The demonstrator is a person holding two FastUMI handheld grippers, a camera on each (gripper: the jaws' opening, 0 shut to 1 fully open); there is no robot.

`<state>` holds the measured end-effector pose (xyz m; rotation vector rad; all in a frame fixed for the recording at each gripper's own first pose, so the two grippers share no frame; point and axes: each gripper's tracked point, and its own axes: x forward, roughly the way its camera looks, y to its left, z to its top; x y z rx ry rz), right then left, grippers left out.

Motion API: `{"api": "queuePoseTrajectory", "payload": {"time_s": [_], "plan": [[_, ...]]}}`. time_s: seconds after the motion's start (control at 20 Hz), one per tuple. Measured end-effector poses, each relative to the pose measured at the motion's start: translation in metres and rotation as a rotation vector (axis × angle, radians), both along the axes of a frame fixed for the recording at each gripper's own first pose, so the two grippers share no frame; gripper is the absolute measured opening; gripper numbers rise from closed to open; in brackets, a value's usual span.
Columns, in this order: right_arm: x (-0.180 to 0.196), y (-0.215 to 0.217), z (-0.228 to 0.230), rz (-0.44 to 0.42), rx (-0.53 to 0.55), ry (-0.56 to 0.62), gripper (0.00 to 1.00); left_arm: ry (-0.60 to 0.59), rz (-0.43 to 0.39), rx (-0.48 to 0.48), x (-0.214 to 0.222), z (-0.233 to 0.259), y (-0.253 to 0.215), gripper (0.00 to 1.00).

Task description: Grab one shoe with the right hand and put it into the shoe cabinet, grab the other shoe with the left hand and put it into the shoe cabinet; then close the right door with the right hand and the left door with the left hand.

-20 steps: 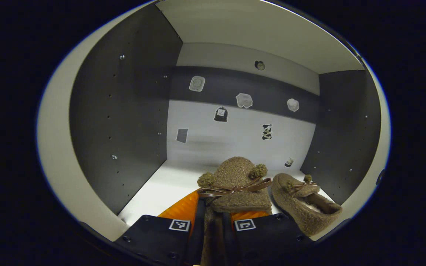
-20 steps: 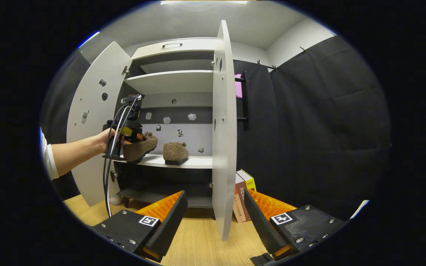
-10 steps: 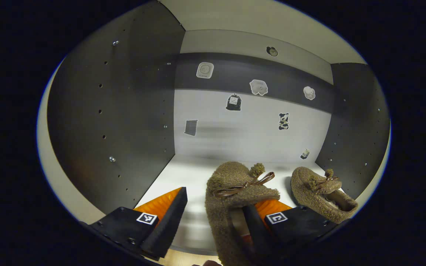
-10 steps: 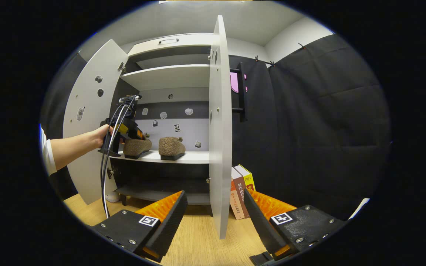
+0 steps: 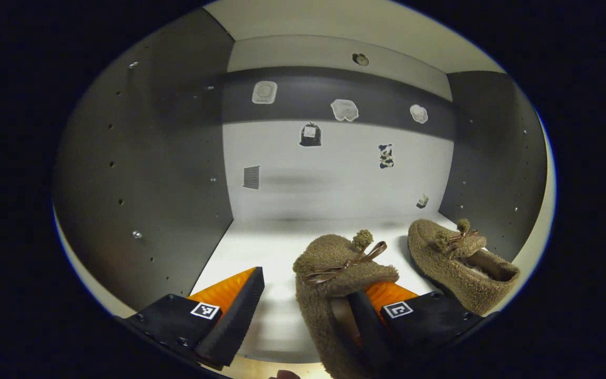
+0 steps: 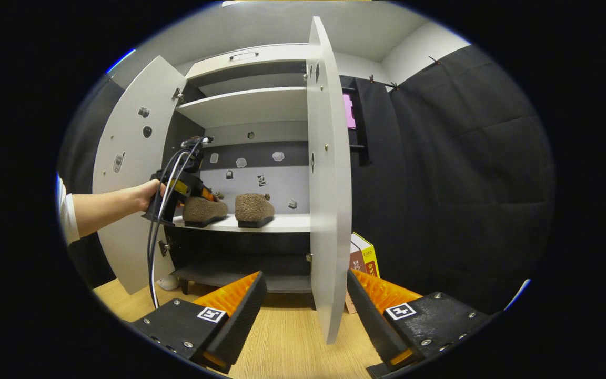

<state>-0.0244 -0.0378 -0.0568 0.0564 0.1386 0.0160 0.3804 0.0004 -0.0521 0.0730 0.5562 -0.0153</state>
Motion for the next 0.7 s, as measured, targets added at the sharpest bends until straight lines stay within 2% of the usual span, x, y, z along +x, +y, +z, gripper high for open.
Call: {"api": "queuePoseTrajectory", "payload": {"time_s": [0.2,0.3,0.35,0.5,0.7], "plan": [[0.002,0.002,0.000,-0.004,0.019,-0.011,0.94,-0.101,-0.037,-0.028,-0.022,0.024,-0.003,0.96],[0.002,0.001,-0.005,-0.009,0.023,0.002,0.95,-0.081,-0.063,-0.044,-0.023,0.020,-0.006,0.94],[0.002,0.002,-0.004,-0.005,0.025,0.003,0.94,-0.058,-0.046,-0.037,-0.027,0.016,-0.003,0.97],[0.003,0.001,-0.001,-0.003,0.013,-0.009,0.94,-0.106,-0.081,-0.099,-0.036,0.030,-0.012,0.97],[0.001,-0.001,0.005,-0.010,0.023,-0.024,0.94,-0.149,-0.071,-0.178,-0.070,0.045,-0.017,0.97]]}}
